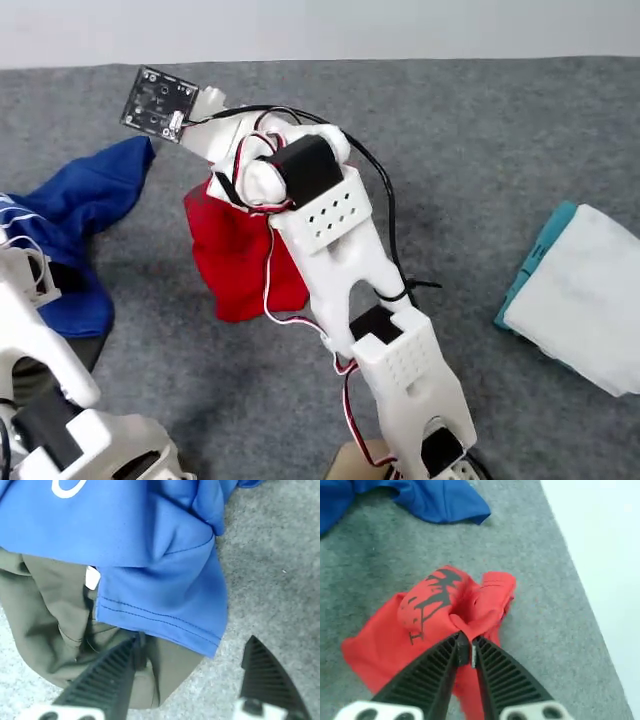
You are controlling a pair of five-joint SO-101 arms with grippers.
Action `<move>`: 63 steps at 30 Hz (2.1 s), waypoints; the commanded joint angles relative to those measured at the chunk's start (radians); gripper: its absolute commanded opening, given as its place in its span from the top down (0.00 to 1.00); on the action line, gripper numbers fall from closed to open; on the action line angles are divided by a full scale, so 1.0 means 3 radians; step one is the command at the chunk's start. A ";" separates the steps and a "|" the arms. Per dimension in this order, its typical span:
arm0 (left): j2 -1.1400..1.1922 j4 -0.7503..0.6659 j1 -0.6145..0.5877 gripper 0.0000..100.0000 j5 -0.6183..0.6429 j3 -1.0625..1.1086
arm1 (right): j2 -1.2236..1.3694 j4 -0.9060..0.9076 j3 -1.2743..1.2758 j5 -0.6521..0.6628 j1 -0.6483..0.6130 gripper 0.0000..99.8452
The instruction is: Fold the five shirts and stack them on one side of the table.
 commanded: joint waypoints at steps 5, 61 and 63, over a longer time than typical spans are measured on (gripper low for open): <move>-0.0056 0.0430 0.0000 0.69 0.0031 -0.0580 | -0.0836 0.0141 0.1299 -0.0230 -0.0161 0.99; -0.0020 0.0726 0.0215 0.69 0.0189 -0.1082 | 0.0028 -0.0473 0.2163 -0.1105 -0.0008 1.00; -0.0020 0.0721 0.0230 0.69 0.0189 -0.1082 | -0.0069 -0.0330 0.2148 -0.1018 0.0028 0.98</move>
